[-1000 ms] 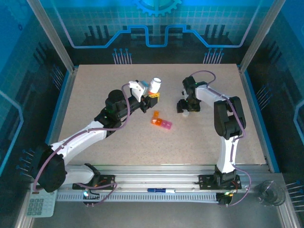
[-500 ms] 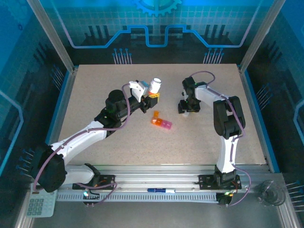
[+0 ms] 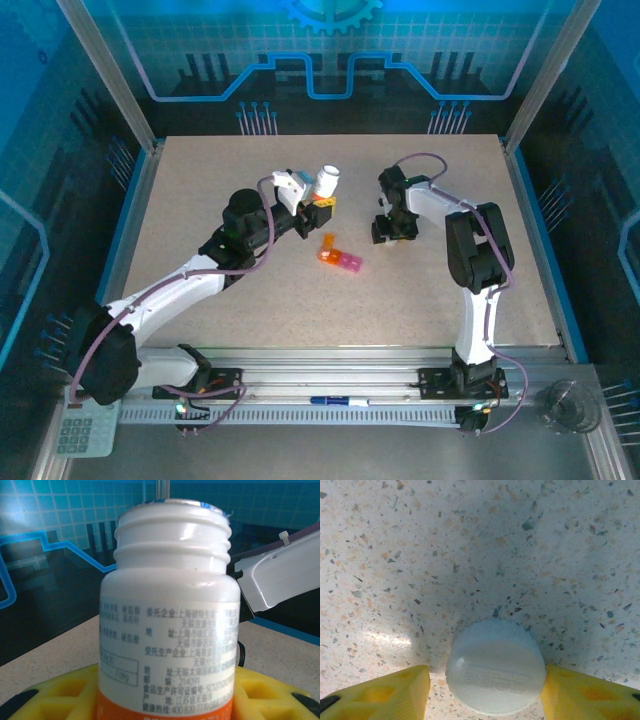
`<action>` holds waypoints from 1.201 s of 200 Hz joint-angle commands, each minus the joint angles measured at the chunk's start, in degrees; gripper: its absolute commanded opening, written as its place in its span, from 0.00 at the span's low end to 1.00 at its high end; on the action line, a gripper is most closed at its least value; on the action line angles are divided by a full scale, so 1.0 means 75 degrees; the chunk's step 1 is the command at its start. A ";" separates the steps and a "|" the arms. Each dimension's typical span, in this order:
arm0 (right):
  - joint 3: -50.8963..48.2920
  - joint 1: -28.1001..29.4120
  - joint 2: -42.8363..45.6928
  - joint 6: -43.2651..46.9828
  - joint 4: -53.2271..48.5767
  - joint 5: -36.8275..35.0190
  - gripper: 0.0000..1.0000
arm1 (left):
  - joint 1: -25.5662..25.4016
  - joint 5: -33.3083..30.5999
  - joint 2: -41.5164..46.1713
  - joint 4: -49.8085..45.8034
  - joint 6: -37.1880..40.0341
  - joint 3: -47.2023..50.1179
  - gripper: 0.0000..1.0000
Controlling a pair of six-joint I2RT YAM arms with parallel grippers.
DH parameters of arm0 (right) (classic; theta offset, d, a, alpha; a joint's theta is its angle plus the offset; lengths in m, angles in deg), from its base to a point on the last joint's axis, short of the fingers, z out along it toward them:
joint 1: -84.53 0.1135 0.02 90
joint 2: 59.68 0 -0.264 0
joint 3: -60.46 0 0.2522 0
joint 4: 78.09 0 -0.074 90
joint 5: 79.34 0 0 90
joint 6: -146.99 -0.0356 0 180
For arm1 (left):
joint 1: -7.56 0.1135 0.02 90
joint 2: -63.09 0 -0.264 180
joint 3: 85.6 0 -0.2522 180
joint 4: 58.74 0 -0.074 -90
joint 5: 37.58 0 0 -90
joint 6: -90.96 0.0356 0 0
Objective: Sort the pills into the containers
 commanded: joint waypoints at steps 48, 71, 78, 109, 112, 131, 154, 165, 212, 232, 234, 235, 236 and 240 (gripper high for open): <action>0.0078 0.0087 -0.0199 -0.0062 -0.0066 -0.0143 0.59 | 0.0040 0.0073 0.0248 0.0147 -0.0113 0.0072 0.00; 0.0140 0.0099 -0.0241 -0.0068 -0.0099 -0.0148 0.58 | 0.0039 0.0095 0.0249 0.0142 -0.0113 0.0084 0.00; 0.0161 0.0092 -0.0253 -0.0068 -0.0101 -0.0148 0.58 | 0.0041 0.0092 0.0246 0.0147 -0.0113 0.0082 0.00; 0.0226 0.0093 -0.0313 -0.0068 -0.0113 -0.0177 0.57 | 0.0045 0.0095 0.0242 0.0150 -0.0142 0.0095 0.00; 0.0234 0.0090 -0.0323 -0.0068 -0.0113 -0.0174 0.57 | 0.0040 0.0095 0.0246 0.0152 -0.0137 0.0095 0.00; 0.0269 0.0093 -0.0368 -0.0068 -0.0124 -0.0180 0.57 | 0.0043 0.0100 0.0237 0.0157 -0.0155 0.0116 0.00; 0.0316 0.0088 -0.0423 -0.0079 -0.0113 -0.0168 0.57 | 0.0044 0.0104 0.0225 0.0158 -0.0160 0.0130 0.00; 0.0349 0.0090 -0.0447 -0.0082 -0.0123 -0.0168 0.56 | 0.0039 0.0112 0.0219 0.0158 -0.0160 0.0141 0.00; 0.0479 0.0102 -0.0483 -0.0090 -0.0148 -0.0137 0.54 | 0.0044 0.0123 0.0228 0.0147 -0.0159 0.0177 0.00; 0.0509 0.0091 -0.0489 -0.0079 -0.0161 -0.0100 0.50 | 0.0039 0.0138 0.0225 0.0158 -0.0166 0.0171 0.00; 0.0505 0.0090 -0.0489 -0.0074 -0.0166 -0.0099 0.50 | 0.0038 0.0138 0.0219 0.0155 -0.0161 0.0173 0.00; 0.0504 0.0091 -0.0489 -0.0077 -0.0168 -0.0099 0.50 | 0.0037 0.0134 0.0222 0.0157 -0.0160 0.0169 0.00; 0.0504 0.0092 -0.0489 -0.0078 -0.0164 -0.0098 0.50 | 0.0043 0.0132 0.0224 0.0152 -0.0160 0.0173 0.00; 0.0509 0.0087 -0.0489 -0.0068 -0.0169 -0.0090 0.49 | 0.0043 0.0132 0.0215 0.0157 -0.0160 0.0177 0.00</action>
